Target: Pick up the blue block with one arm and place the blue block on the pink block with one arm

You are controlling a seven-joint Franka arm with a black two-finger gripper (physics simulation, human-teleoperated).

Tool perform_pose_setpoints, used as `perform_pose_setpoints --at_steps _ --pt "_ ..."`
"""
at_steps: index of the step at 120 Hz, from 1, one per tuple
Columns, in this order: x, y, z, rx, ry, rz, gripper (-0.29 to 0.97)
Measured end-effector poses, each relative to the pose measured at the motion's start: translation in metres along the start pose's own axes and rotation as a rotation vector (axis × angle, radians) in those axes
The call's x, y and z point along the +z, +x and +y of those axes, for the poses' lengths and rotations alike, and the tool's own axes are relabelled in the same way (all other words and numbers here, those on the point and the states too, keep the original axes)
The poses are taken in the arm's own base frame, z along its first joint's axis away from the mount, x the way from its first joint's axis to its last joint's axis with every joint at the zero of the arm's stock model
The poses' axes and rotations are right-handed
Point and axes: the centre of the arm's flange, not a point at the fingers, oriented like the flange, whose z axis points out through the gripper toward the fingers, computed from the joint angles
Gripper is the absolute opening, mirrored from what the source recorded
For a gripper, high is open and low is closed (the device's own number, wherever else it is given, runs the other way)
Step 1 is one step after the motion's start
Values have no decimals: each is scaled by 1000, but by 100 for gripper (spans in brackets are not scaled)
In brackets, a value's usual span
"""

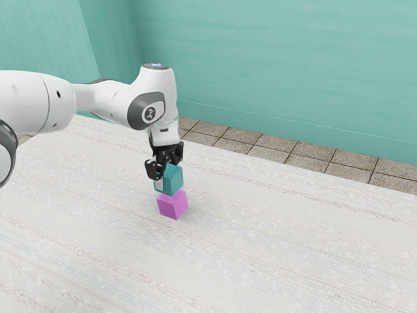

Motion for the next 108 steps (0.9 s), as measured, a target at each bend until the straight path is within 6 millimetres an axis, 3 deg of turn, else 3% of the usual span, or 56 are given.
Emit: perform_pose_setpoints --at_steps 12,68,108 --pt "10 -6 -3 13 -9 8 37" --pt "13 -6 -2 59 -11 53 38" --pt "19 -15 -1 66 -26 65 60"
